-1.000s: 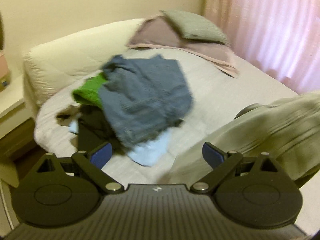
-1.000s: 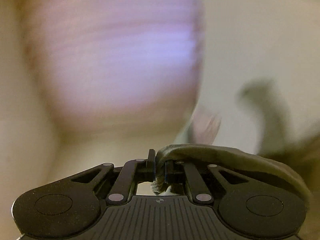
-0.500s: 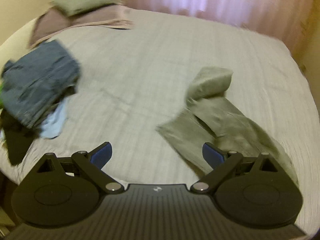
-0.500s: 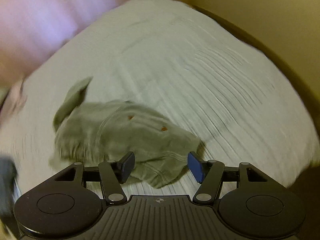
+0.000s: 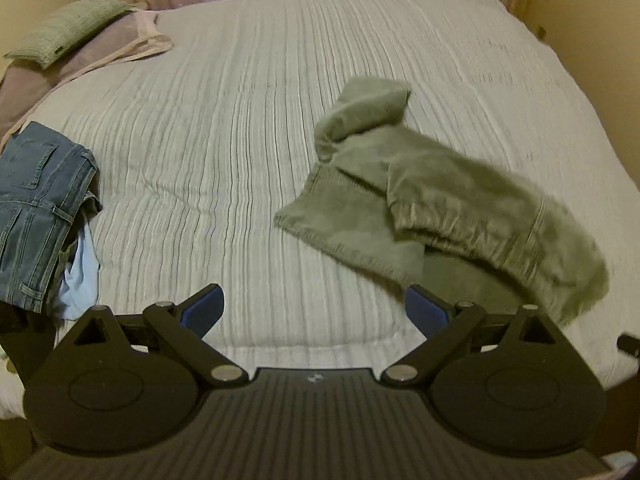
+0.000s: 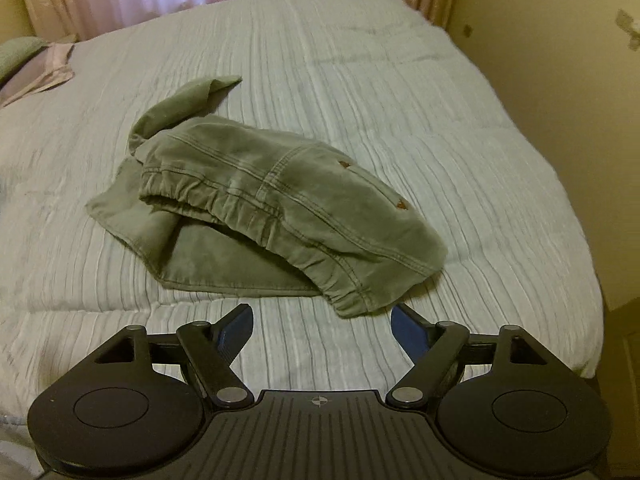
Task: Fold clothes
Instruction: 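Lay the olive trousers on the open bed and open the right gripper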
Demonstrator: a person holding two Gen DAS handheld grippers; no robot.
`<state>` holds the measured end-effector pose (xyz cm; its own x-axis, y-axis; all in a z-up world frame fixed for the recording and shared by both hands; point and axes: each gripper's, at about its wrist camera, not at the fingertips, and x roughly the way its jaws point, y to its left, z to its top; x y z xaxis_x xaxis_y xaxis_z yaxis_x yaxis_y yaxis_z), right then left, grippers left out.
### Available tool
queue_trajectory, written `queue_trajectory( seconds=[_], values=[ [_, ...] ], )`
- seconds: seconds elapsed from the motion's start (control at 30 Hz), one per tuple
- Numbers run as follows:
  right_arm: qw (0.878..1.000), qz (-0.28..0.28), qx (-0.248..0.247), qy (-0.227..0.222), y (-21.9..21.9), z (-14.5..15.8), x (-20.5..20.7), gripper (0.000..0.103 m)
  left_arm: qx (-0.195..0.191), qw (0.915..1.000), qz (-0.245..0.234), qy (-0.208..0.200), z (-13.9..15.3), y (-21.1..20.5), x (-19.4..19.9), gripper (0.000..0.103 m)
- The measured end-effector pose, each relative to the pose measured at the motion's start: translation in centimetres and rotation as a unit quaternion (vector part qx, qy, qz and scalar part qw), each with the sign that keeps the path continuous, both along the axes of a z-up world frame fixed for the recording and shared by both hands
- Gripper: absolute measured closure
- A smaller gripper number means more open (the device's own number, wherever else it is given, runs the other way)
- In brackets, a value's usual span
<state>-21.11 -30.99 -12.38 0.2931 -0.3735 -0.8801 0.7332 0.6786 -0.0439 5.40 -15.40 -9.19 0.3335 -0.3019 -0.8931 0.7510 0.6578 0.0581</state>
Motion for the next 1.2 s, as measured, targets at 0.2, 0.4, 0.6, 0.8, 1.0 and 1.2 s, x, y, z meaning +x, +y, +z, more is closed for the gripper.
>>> queue_trajectory(
  seconds=[0.2, 0.4, 0.6, 0.8, 1.0, 1.2],
  values=[
    [0.999, -0.03, 0.005, 0.02, 2.2, 0.4, -0.8, 0.024, 0.025, 0.9991, -0.034, -0.006, -1.1, 0.9, 1.3, 0.007],
    [0.999, -0.038, 0.0, 0.03, 2.3, 0.5, -1.3, 0.024, 0.027, 0.9981, -0.055, -0.011, -1.3, 0.2, 1.0, 0.007],
    [0.999, -0.013, -0.024, 0.038, 0.9, 0.8, -1.8, 0.024, 0.025, 0.998, -0.058, -0.01, -1.3, -1.0, 0.0, 0.007],
    [0.999, 0.019, -0.031, 0.035, -1.8, 0.9, -3.0, 0.024, 0.026, 0.9988, -0.039, -0.014, -1.3, -2.6, -1.9, 0.007],
    [0.998, 0.055, -0.031, 0.023, -5.5, 1.1, -4.8, 0.024, 0.028, 0.9994, -0.019, -0.011, -1.6, -4.4, -5.3, 0.007],
    [0.995, 0.097, -0.034, 0.017, -8.8, 0.9, -6.2, 0.024, 0.03, 0.9994, 0.012, -0.01, -2.3, -6.0, -8.4, 0.007]
  ],
)
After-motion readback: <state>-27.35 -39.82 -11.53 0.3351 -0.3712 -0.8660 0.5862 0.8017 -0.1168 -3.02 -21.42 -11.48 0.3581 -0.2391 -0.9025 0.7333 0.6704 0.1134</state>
